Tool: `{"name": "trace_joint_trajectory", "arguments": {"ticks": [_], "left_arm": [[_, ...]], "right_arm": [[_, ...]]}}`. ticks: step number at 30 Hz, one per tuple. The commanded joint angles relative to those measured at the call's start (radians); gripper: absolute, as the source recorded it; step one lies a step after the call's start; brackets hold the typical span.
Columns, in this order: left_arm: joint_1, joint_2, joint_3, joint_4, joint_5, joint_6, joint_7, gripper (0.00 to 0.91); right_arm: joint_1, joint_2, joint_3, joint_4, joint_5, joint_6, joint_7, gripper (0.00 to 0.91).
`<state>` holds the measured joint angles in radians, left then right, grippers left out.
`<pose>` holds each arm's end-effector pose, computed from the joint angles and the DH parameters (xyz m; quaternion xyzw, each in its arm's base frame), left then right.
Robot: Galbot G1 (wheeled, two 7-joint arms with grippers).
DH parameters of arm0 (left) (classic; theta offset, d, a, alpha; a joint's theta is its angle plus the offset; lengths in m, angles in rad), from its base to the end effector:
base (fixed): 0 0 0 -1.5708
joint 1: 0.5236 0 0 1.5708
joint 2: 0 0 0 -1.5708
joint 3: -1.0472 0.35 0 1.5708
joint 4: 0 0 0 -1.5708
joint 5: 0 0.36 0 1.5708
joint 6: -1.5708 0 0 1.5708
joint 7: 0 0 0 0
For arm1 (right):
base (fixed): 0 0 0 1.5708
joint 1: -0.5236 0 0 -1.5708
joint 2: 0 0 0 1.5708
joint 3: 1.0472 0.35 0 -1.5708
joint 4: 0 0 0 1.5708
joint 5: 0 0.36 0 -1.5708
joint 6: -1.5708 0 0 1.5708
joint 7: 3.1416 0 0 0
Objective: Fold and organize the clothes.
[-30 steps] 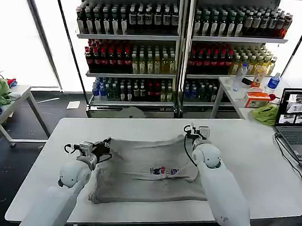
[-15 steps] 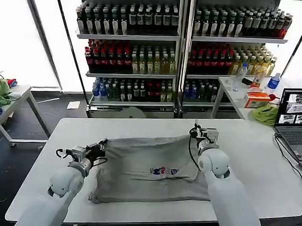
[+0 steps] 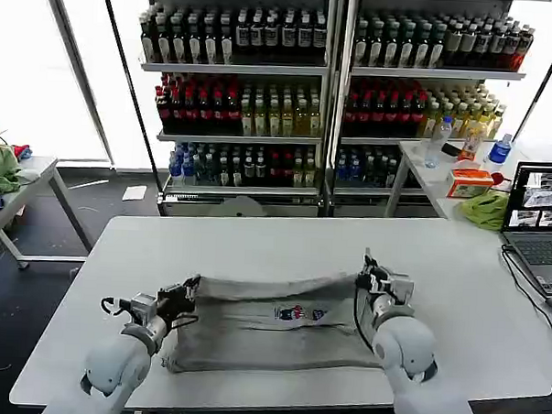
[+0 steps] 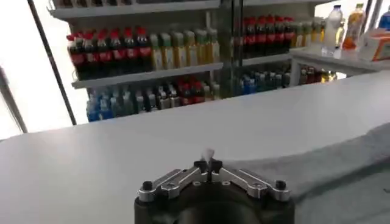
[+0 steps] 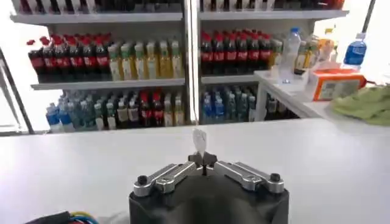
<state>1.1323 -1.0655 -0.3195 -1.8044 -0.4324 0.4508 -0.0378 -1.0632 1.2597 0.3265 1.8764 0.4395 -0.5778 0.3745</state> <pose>0.3190 0.0670 -0.2959 -0.1176 -0.9702 -0.0536 0.2049 0.3326 -0.0100 -0.2560 -0.0212 -0.9817 0.0007 0.1894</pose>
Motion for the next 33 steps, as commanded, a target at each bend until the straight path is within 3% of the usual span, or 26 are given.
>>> {"name": "trace_joint_trajectory", "arguments": {"ticks": [1, 8, 28, 29, 30, 31, 32, 33], "left_arm": [[0.077, -0.004, -0.024, -0.026, 0.010, 0.001, 0.006, 0.000], [0.099, -0.006, -0.039, -0.040, 0.015, 0.003, 0.008, 0.000], [0.124, 0.000, -0.050, -0.053, 0.039, 0.003, 0.023, 0.020], [0.126, -0.002, -0.049, -0.053, 0.042, 0.002, 0.024, 0.181], [0.127, -0.005, -0.049, -0.052, 0.049, 0.000, 0.023, 0.786], [0.128, -0.011, -0.049, -0.051, 0.058, -0.001, 0.022, 0.907], [0.128, -0.013, -0.049, -0.052, 0.062, 0.001, 0.021, 0.907], [0.128, -0.015, -0.049, -0.053, 0.065, 0.001, 0.021, 0.907]], "right_arm": [[-0.139, -0.007, 0.017, 0.063, -0.023, 0.000, 0.040, 0.000], [-0.201, 0.005, 0.012, 0.057, -0.081, 0.010, 0.045, 0.000], [-0.216, 0.010, 0.020, 0.042, -0.112, 0.007, 0.054, 0.020], [-0.218, 0.012, 0.020, 0.041, -0.112, 0.006, 0.057, 0.111], [-0.218, 0.014, 0.019, 0.040, -0.113, 0.003, 0.061, 0.393], [-0.219, 0.016, 0.019, 0.039, -0.114, 0.001, 0.061, 0.544], [-0.220, 0.016, 0.018, 0.039, -0.114, 0.001, 0.061, 0.907], [-0.221, 0.017, 0.017, 0.039, -0.115, 0.001, 0.059, 0.907]]}}
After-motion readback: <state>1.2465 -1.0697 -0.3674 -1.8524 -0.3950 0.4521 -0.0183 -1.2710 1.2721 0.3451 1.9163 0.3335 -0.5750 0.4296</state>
